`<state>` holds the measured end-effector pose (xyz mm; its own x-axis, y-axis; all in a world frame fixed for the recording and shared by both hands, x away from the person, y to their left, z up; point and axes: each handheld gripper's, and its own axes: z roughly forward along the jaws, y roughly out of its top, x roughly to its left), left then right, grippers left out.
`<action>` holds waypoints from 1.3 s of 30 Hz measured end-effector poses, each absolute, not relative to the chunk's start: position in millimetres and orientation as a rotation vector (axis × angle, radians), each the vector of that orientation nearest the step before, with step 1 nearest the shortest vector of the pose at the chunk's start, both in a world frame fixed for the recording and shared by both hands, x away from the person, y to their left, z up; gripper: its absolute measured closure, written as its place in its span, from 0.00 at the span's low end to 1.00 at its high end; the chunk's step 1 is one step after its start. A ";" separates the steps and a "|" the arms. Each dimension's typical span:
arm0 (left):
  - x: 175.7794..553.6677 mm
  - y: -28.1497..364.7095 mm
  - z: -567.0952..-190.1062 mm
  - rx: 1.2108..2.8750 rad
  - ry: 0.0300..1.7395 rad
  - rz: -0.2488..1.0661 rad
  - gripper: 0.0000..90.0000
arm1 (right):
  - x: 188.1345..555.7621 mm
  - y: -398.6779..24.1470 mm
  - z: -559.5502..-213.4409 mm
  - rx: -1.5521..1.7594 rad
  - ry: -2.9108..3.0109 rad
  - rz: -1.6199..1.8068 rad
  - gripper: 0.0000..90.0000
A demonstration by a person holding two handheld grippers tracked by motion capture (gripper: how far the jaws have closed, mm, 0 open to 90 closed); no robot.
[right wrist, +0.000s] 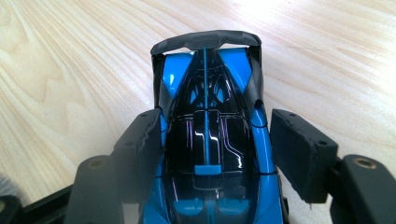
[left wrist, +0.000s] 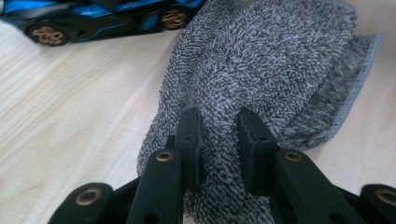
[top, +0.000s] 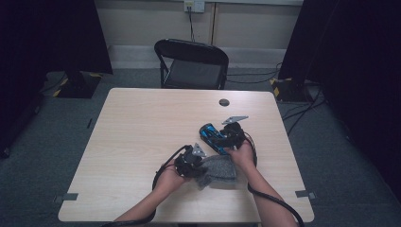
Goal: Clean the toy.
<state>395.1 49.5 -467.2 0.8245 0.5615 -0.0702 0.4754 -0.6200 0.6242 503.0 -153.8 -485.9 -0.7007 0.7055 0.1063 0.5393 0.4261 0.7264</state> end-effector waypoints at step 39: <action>459.0 96.7 -463.4 2.345 0.951 0.340 0.80 | 499.4 -155.8 -485.9 1.101 2.456 1.130 0.39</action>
<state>459.0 96.7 -463.4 0.7135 0.7004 0.0174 0.5524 -0.5776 0.6010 499.4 -155.8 -485.9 -0.6944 0.7121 0.1033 0.5416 0.4228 0.7266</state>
